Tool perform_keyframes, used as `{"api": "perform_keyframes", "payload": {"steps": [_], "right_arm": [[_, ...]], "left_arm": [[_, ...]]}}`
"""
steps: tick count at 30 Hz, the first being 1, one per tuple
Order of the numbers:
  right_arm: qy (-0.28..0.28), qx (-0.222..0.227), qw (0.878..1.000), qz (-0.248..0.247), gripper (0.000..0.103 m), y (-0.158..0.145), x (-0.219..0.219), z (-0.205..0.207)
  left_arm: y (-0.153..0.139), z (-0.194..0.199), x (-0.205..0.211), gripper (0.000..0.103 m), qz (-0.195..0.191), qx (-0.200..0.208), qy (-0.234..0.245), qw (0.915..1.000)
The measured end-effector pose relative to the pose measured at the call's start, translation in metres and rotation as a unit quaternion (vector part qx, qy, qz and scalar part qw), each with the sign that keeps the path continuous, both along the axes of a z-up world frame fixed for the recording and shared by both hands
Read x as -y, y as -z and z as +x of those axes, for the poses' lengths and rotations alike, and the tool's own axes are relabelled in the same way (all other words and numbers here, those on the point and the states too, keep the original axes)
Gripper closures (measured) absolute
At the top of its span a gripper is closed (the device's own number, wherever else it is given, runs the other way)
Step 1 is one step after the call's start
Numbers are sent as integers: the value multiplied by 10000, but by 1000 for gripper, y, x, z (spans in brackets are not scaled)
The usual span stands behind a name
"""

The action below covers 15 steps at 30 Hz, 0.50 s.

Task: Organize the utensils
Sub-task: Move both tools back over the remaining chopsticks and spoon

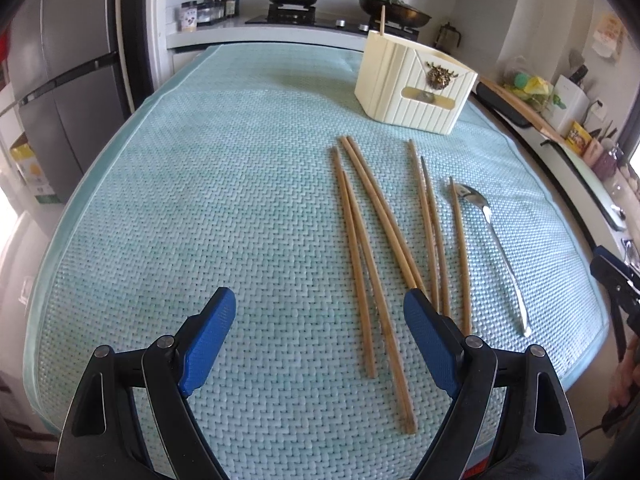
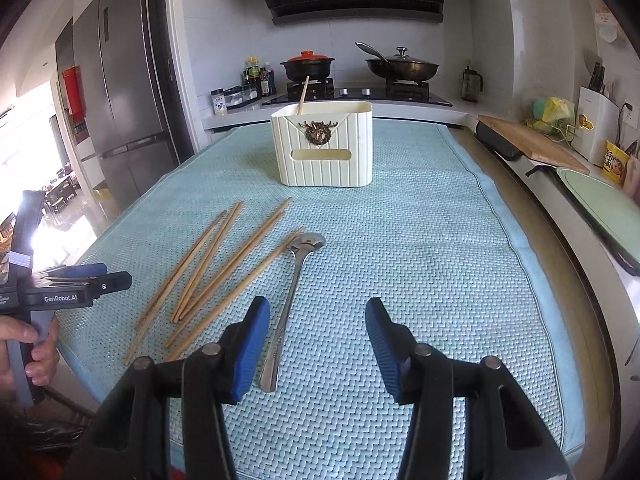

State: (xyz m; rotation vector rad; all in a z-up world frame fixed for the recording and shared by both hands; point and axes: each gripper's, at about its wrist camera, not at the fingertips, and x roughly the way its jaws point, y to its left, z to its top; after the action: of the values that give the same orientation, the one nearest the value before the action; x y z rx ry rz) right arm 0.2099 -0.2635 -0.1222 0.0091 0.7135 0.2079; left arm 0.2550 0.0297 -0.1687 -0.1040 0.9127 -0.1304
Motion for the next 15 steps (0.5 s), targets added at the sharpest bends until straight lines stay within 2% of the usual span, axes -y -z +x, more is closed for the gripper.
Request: {"api": "perform_keyframes", "payload": {"steps": [10, 15], "right_arm": [[-25, -104, 9999, 0, 52, 5, -3, 1], [-60, -155, 9999, -6, 52, 7, -6, 3]], "left_arm": [[23, 18, 3, 16, 215, -223, 73, 9995], [34, 26, 5, 16, 460, -285, 62, 9985]]}}
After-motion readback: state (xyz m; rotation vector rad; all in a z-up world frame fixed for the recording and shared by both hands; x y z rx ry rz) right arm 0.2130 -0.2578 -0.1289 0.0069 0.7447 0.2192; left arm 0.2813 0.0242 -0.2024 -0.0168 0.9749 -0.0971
